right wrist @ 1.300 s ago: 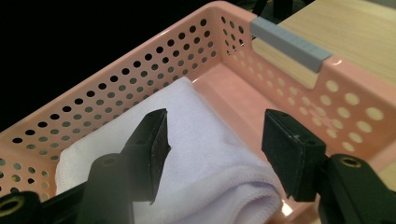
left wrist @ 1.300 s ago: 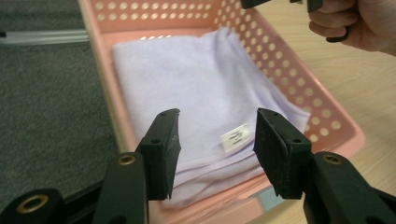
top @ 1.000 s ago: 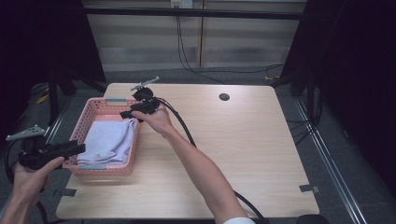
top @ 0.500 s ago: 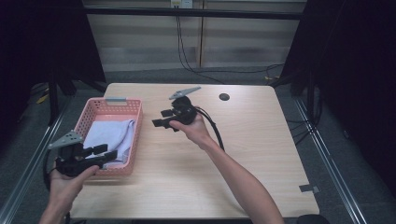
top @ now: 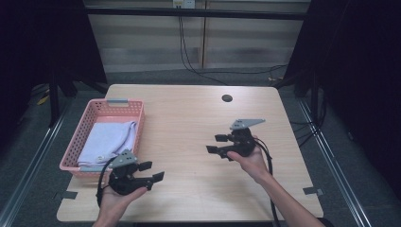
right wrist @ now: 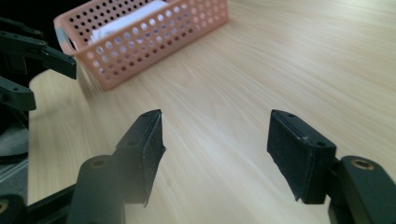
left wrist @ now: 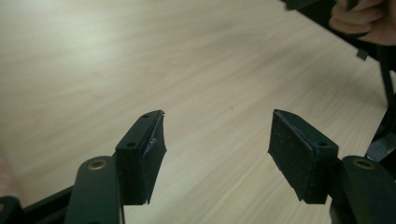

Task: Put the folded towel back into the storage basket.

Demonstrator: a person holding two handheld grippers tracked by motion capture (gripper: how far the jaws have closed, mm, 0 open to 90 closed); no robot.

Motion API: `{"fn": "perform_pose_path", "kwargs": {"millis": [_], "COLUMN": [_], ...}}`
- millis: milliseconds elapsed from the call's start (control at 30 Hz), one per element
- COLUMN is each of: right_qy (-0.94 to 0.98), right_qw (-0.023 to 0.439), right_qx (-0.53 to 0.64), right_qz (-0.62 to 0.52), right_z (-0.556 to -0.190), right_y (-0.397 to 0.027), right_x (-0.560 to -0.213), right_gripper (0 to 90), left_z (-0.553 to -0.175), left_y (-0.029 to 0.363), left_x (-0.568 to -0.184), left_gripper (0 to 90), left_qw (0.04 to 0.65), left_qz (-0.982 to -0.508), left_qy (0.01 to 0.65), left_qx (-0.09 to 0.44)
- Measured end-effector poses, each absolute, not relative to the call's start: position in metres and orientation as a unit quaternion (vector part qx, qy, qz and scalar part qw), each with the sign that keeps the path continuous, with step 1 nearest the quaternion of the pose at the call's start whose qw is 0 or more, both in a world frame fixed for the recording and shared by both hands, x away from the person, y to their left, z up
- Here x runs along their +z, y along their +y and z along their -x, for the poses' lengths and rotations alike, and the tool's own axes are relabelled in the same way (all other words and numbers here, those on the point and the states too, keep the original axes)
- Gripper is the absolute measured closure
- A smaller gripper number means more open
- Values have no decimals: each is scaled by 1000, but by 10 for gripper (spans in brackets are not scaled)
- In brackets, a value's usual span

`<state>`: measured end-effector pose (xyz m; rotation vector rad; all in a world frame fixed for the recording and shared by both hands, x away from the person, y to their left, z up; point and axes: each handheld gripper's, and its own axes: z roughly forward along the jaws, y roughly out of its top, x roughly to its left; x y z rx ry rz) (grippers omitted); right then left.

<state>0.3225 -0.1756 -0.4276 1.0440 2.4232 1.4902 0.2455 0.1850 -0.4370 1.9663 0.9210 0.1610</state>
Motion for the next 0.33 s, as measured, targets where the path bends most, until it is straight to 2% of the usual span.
{"fn": "perform_pose_path", "kwargs": {"millis": [167,333], "right_qy": [782,776], "right_qw": [71,74], "right_qx": [491,486], "right_qz": [-378,-395], "right_z": [-280,-264], "right_y": [-221,-239], "right_x": [-446,-452], "right_gripper": [347,327], "left_z": [-238,-234], "left_y": [179,168], "left_x": [-459,-467], "left_gripper": [347,330], "left_qw": [448,424], "left_qz": [-799,-818], "left_qy": [393,382], "left_qx": [74,71]}}
